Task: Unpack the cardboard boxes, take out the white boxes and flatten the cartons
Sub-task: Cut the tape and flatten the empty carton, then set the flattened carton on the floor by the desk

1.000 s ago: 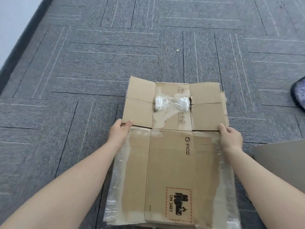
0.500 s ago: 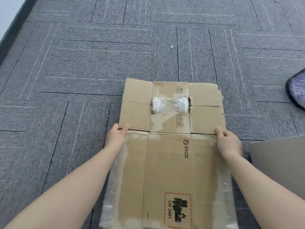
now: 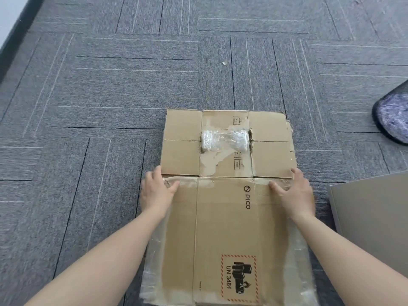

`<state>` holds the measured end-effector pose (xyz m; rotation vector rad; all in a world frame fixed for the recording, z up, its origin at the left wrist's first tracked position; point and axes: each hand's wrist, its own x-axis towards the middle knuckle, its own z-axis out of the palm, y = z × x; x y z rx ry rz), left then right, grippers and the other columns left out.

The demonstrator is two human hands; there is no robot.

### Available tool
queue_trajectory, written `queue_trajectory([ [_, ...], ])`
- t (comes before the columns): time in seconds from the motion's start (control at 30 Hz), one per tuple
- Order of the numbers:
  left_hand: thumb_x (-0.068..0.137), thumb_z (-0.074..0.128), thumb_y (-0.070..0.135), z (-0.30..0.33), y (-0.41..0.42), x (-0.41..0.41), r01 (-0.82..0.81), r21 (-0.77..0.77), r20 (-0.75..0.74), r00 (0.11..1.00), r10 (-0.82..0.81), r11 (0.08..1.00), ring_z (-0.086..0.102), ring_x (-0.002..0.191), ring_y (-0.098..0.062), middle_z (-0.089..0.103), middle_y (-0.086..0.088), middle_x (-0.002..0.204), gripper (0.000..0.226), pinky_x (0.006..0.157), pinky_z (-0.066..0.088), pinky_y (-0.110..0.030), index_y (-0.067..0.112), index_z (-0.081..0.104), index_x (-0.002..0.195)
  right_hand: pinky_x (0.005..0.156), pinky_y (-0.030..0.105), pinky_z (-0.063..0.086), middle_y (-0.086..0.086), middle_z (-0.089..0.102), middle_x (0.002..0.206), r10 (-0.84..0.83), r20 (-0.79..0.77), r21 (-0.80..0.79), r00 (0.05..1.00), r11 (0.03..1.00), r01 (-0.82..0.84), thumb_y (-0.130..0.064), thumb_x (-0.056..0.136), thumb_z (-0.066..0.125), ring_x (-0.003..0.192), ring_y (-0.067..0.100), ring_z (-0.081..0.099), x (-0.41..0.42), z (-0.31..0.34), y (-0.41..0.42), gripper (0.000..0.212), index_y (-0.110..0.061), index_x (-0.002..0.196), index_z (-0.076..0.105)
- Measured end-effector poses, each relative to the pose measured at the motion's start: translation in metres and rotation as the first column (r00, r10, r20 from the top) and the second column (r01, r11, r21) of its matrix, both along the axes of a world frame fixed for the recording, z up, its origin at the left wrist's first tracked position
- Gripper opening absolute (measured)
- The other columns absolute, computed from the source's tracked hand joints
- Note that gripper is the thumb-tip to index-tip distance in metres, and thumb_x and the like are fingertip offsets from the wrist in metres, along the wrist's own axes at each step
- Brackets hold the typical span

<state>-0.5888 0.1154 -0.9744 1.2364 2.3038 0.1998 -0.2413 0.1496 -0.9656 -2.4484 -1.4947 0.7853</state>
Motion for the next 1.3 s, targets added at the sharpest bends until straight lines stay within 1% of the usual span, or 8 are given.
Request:
queue_trajectory([
  [0.17, 0.093, 0.059, 0.034, 0.036, -0.016, 0.013, 0.126, -0.071, -0.043, 0.991, -0.129, 0.99, 0.041, 0.127, -0.03, 0.036, -0.008, 0.146, 0.051, 0.101, 0.04, -0.042, 0.019, 0.044, 0.139, 0.108, 0.05, 0.034, 0.021, 0.019, 0.157, 0.188, 0.228, -0.203, 0.955, 0.969, -0.143, -0.05, 0.091, 0.059, 0.14, 0.039, 0.028, -0.022, 0.026, -0.017, 0.078, -0.021, 0.153, 0.021],
  [0.23, 0.093, 0.057, 0.033, 0.062, -0.025, 0.021, 0.194, -0.173, -0.07, 0.976, -0.209, 0.966, 0.033, 0.136, -0.031, 0.022, -0.007, 0.158, 0.053, 0.106, 0.037, -0.043, 0.023, 0.04, 0.143, 0.114, 0.05, 0.028, 0.019, 0.002, 0.162, 0.261, 0.264, -0.283, 0.929, 0.941, -0.184, -0.045, 0.094, 0.055, 0.147, 0.038, 0.014, -0.032, 0.051, -0.028, 0.077, -0.023, 0.155, 0.013],
  [0.33, 0.094, 0.056, 0.031, 0.117, -0.035, 0.031, 0.278, -0.257, -0.055, 0.952, -0.301, 0.925, 0.024, 0.143, -0.03, 0.005, -0.006, 0.164, 0.06, 0.111, 0.031, -0.045, 0.027, 0.032, 0.148, 0.116, 0.049, 0.025, 0.016, -0.004, 0.163, 0.347, 0.26, -0.325, 0.901, 0.91, -0.257, -0.039, 0.095, 0.046, 0.149, 0.036, 0.007, -0.049, 0.104, -0.042, 0.071, -0.025, 0.155, 0.012],
  [0.43, 0.094, 0.054, 0.03, 0.182, -0.041, 0.035, 0.354, -0.271, -0.032, 0.926, -0.376, 0.895, 0.026, 0.143, -0.03, 0.008, -0.007, 0.163, 0.056, 0.113, 0.03, -0.044, 0.024, 0.034, 0.146, 0.118, 0.05, 0.024, 0.015, 0.0, 0.164, 0.465, 0.2, -0.351, 0.862, 0.856, -0.38, -0.036, 0.096, 0.043, 0.15, 0.035, 0.007, -0.066, 0.168, -0.05, 0.061, -0.024, 0.152, 0.022],
  [0.6, 0.099, 0.045, 0.033, 0.308, -0.045, 0.044, 0.501, -0.294, 0.038, 0.857, -0.514, 0.814, 0.044, 0.125, -0.024, 0.046, -0.001, 0.141, 0.037, 0.1, 0.043, -0.042, 0.019, 0.051, 0.133, 0.11, 0.046, 0.034, 0.01, 0.021, 0.16, 0.616, 0.126, -0.347, 0.778, 0.762, -0.547, -0.031, 0.095, 0.041, 0.144, 0.032, 0.026, -0.084, 0.292, -0.066, 0.048, -0.021, 0.142, 0.039],
  [0.83, 0.098, 0.042, 0.024, 0.497, -0.044, 0.068, 0.664, -0.206, 0.002, 0.735, -0.679, 0.719, 0.05, 0.118, -0.023, 0.057, -0.002, 0.128, 0.035, 0.093, 0.047, -0.038, 0.017, 0.056, 0.13, 0.104, 0.043, 0.038, 0.009, 0.044, 0.143, 0.66, 0.115, -0.309, 0.743, 0.734, -0.604, -0.028, 0.095, 0.041, 0.132, 0.03, 0.04, -0.091, 0.482, -0.086, 0.044, -0.018, 0.138, 0.042],
  [1.07, 0.1, 0.04, 0.026, 0.673, -0.056, 0.106, 0.797, -0.1, -0.052, 0.594, -0.803, 0.596, 0.049, 0.116, -0.019, 0.054, 0.001, 0.128, 0.034, 0.09, 0.045, -0.034, 0.019, 0.056, 0.129, 0.089, 0.04, 0.044, 0.005, 0.048, 0.134, 0.572, 0.186, -0.173, 0.799, 0.82, -0.546, -0.029, 0.098, 0.038, 0.12, 0.028, 0.047, -0.074, 0.667, -0.116, 0.035, -0.019, 0.131, 0.044],
  [1.3, 0.101, 0.037, 0.031, 0.781, -0.039, 0.194, 0.929, -0.019, -0.234, 0.356, -0.905, 0.37, 0.048, 0.119, -0.02, 0.055, 0.002, 0.127, 0.032, 0.092, 0.044, -0.032, 0.022, 0.054, 0.126, 0.088, 0.036, 0.043, 0.001, 0.049, 0.131, 0.314, 0.255, 0.001, 0.915, 0.946, -0.325, -0.031, 0.097, 0.039, 0.118, 0.026, 0.046, 0.007, 0.789, -0.154, 0.033, -0.02, 0.127, 0.047],
])
